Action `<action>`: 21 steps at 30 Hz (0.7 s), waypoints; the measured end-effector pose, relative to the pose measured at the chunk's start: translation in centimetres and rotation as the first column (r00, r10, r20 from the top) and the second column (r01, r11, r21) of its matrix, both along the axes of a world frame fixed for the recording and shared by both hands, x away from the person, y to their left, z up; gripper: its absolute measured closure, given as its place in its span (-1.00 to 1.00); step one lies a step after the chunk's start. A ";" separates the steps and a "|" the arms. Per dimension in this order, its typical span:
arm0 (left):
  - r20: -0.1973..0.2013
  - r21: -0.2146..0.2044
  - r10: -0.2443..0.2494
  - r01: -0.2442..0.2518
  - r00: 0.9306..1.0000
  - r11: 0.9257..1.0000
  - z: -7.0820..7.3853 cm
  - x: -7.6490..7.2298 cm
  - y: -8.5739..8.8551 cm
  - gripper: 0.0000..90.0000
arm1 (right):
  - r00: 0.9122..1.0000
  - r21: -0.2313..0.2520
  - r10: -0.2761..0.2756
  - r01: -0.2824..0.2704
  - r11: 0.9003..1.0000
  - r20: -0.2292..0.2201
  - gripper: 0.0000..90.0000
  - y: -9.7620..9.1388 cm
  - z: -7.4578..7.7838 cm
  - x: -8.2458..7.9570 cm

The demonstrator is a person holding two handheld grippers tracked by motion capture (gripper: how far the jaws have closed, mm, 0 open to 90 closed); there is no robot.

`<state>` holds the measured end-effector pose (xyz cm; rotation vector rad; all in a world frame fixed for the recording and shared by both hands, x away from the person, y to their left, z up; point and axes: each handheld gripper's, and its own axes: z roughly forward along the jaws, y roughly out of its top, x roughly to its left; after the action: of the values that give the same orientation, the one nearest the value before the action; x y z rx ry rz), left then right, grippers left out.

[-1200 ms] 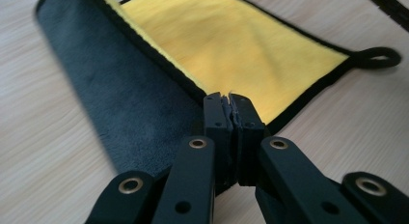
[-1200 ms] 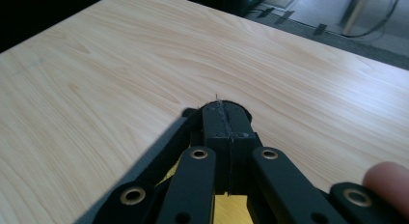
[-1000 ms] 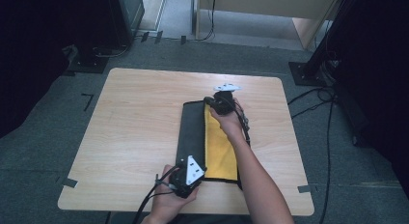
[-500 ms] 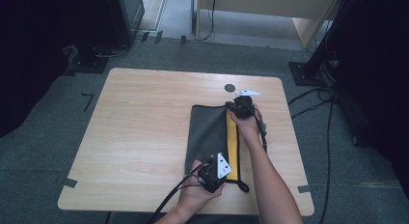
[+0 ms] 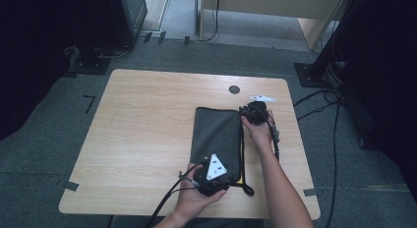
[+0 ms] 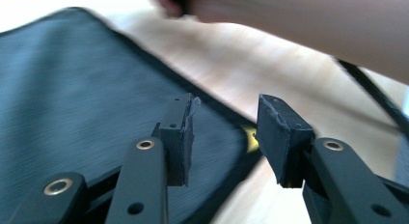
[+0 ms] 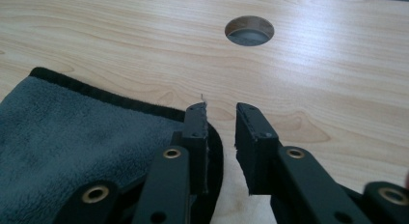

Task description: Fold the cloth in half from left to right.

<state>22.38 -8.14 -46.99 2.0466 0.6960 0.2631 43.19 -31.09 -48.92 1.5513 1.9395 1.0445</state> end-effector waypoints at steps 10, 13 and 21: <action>-0.034 0.020 0.150 -0.150 0.988 0.989 -1.0 1.7 6.9 0.24 | 0.997 -0.010 0.043 -0.044 0.999 -0.066 0.49 0.5 -0.6 -1.9; -0.039 0.033 0.161 -0.159 0.986 0.987 -1.6 1.6 7.9 0.23 | 0.995 -0.026 0.059 -0.061 0.998 -0.083 0.48 0.6 -0.8 -2.9; -0.058 0.039 0.119 -0.117 0.991 0.992 -2.8 0.1 9.4 0.21 | 0.995 -0.020 0.042 -0.044 0.999 -0.089 0.49 0.8 -0.7 -6.8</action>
<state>22.48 1.25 -49.76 2.0570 0.8565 0.2839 36.37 -30.31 -49.59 1.5751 2.0455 0.9833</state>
